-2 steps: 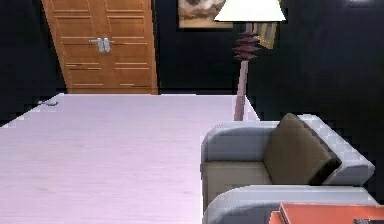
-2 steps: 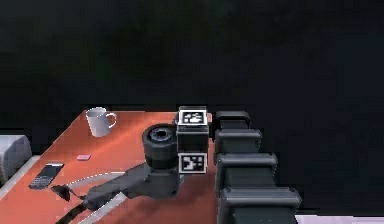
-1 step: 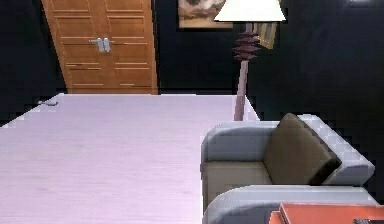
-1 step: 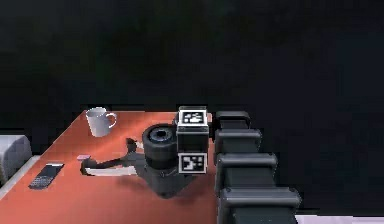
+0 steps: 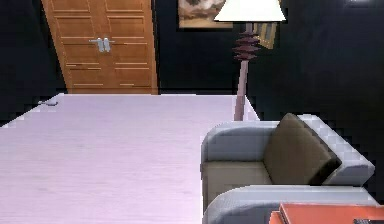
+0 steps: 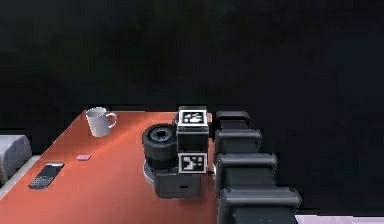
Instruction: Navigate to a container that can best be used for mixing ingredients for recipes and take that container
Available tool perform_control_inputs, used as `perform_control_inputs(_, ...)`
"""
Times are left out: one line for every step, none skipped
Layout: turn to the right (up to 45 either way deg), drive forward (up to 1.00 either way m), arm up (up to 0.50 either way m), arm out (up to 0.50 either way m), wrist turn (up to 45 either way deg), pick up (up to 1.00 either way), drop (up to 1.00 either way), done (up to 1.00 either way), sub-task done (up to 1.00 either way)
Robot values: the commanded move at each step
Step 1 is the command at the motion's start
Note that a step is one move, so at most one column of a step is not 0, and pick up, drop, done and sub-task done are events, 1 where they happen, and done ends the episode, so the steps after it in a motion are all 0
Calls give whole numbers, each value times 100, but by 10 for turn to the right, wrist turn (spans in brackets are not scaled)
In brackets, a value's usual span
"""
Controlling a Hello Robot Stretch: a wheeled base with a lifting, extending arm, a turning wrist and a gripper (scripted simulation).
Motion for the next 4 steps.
perform_control_inputs(0,0,-12,0,0,0,0,0,0)
perform_control_inputs(0,0,0,0,0,100,0,0,0)
perform_control_inputs(0,0,10,0,0,0,0,0,0)
perform_control_inputs(0,0,0,0,0,0,0,100,0)
